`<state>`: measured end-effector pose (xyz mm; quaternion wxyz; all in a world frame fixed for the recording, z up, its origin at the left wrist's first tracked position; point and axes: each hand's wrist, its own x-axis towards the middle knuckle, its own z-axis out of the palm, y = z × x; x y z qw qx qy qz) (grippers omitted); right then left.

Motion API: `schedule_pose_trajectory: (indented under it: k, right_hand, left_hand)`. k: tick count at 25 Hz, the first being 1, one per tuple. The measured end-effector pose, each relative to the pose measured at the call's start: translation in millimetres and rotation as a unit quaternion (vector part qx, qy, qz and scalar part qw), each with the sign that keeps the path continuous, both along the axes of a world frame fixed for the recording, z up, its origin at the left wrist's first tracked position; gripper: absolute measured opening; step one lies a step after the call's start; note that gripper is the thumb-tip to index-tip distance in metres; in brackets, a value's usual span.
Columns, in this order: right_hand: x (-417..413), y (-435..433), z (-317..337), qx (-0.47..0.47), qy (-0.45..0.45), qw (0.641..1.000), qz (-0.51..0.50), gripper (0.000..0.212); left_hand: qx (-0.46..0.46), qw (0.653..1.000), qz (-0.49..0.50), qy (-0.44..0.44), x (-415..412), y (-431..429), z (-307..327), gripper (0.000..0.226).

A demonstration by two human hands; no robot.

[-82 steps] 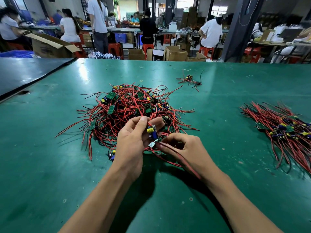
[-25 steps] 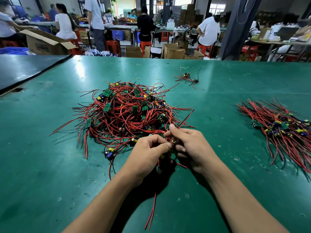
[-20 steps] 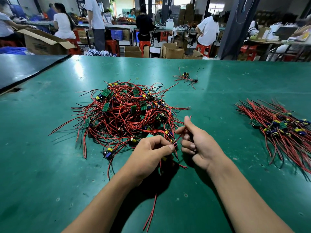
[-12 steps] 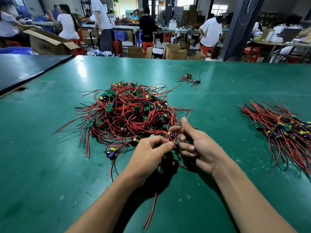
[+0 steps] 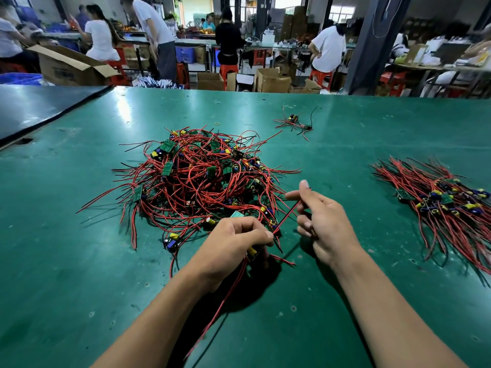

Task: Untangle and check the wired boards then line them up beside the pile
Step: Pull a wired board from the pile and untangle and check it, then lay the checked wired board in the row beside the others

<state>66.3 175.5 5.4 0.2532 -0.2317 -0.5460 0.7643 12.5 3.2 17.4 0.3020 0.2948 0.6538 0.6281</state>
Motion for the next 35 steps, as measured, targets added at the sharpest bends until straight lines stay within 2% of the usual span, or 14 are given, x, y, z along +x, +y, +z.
schedule_pose_trajectory:
  k: [3, 6, 9, 12, 16, 19, 21, 23, 26, 29, 31, 32, 33, 35]
  right_hand:
    - [-2, -1, 4, -0.062, 0.009, 0.998, -0.001, 0.043]
    - [-1, -1, 4, -0.039, 0.000, 0.999, -0.020, 0.040]
    - [2, -7, 6, 0.040, -0.028, 0.999, -0.021, 0.038]
    - [5, -19, 11, 0.194, -0.066, 0.978, 0.028, 0.034]
    - [7, -34, 12, 0.386, -0.072, 0.919, 0.042, 0.032]
    - [7, -32, 11, 0.447, -0.064, 0.892, -0.026, 0.017]
    - [7, -23, 10, 0.438, -0.080, 0.894, -0.058, 0.011]
    - [8, -12, 9, 0.431, -0.126, 0.888, -0.100, 0.012]
    - [16, 7, 10, 0.445, -0.265, 0.842, -0.153, 0.015]
    - [26, 21, 11, 0.458, -0.416, 0.778, -0.109, 0.017]
    - [29, 18, 13, 0.494, -0.452, 0.737, -0.089, 0.021]
    - [27, 14, 14, 0.520, -0.439, 0.727, -0.092, 0.024]
    - [24, 8, 14, 0.542, -0.402, 0.732, -0.098, 0.027]
    - [15, -6, 11, 0.554, -0.287, 0.776, -0.094, 0.023]
  left_hand:
    - [0.005, 1.000, -0.009, -0.017, -1, -2, 1, 0.018]
    - [0.011, 0.998, 0.034, -0.045, 6, 1, 3, 0.014]
    - [0.067, 0.985, 0.118, -0.103, 10, 9, 7, 0.021]
    - [0.111, 0.970, 0.149, -0.159, 6, 11, 11, 0.033]
    - [0.087, 0.978, 0.141, -0.130, 0, 9, 9, 0.040]
    - [0.108, 0.977, 0.140, -0.116, 1, 11, 8, 0.028]
    - [0.085, 0.980, 0.175, -0.040, 0, 9, 5, 0.018]
    - [0.016, 0.968, 0.222, 0.118, -3, 5, -2, 0.016]
    - [-0.096, 0.905, 0.254, 0.326, -6, 0, -12, 0.016]
    - [-0.157, 0.881, 0.243, 0.375, -6, 1, -18, 0.029]
    - [-0.175, 0.876, 0.237, 0.383, -7, 2, -21, 0.036]
    - [-0.181, 0.874, 0.233, 0.386, -7, 2, -22, 0.038]
    - [-0.186, 0.872, 0.231, 0.389, -8, 2, -23, 0.039]
    - [-0.193, 0.869, 0.229, 0.393, -9, 2, -23, 0.036]
